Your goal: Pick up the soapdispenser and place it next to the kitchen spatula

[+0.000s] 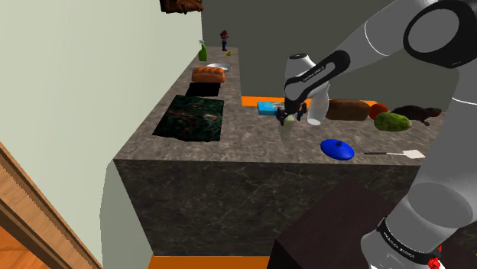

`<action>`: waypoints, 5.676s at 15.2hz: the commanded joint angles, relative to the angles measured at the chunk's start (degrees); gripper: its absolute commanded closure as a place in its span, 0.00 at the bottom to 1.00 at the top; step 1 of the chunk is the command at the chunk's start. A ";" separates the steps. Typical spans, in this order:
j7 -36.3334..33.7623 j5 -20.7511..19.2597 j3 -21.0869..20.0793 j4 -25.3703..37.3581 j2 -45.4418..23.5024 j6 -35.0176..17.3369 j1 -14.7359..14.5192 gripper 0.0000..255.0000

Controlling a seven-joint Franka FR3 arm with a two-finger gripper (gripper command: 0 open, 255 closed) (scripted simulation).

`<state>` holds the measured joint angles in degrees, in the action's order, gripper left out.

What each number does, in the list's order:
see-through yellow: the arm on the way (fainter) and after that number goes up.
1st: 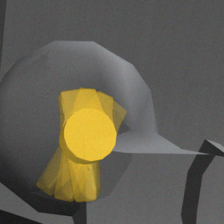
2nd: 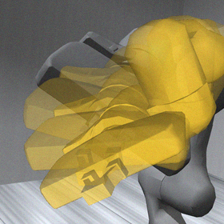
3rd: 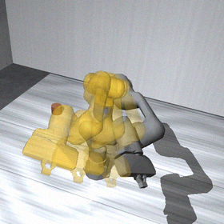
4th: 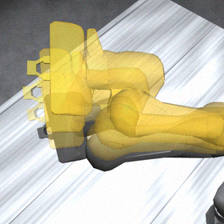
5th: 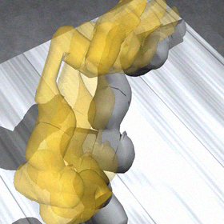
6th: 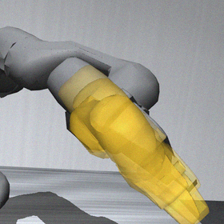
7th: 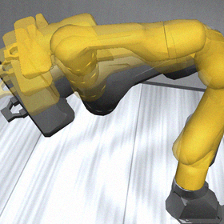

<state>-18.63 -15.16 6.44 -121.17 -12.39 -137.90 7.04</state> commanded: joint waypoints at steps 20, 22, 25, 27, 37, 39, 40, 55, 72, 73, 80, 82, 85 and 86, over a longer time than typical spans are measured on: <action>0.41 0.23 -0.07 0.46 1.09 1.50 -0.01 1.00; 0.75 0.44 -0.13 0.93 2.01 2.86 -0.03 1.00; 1.26 0.73 -0.20 1.72 3.30 4.91 -0.07 1.00; 1.58 0.91 -0.25 2.32 4.11 6.30 -0.10 1.00; 3.14 1.74 -0.46 6.02 7.53 13.31 -0.27 1.00; 3.44 1.88 -0.49 6.91 8.08 14.73 -0.30 1.00; 3.59 1.95 -0.51 7.38 8.34 15.45 -0.32 1.00; 5.73 2.86 -0.75 15.90 10.86 26.32 -0.56 1.00; 8.17 3.62 -0.93 29.57 10.33 39.26 -0.75 1.00; 8.33 3.65 -0.94 30.53 10.17 40.05 -0.76 1.00; 13.37 3.85 1.46 28.66 12.94 39.94 1.77 1.00; 15.81 3.90 2.77 27.13 14.17 39.13 3.01 1.00; 19.59 4.01 4.80 25.38 15.58 38.05 4.88 1.00; 20.88 4.06 5.50 24.95 15.93 37.71 5.50 1.00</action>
<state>0.69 -11.12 11.14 -95.46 2.91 -99.73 11.81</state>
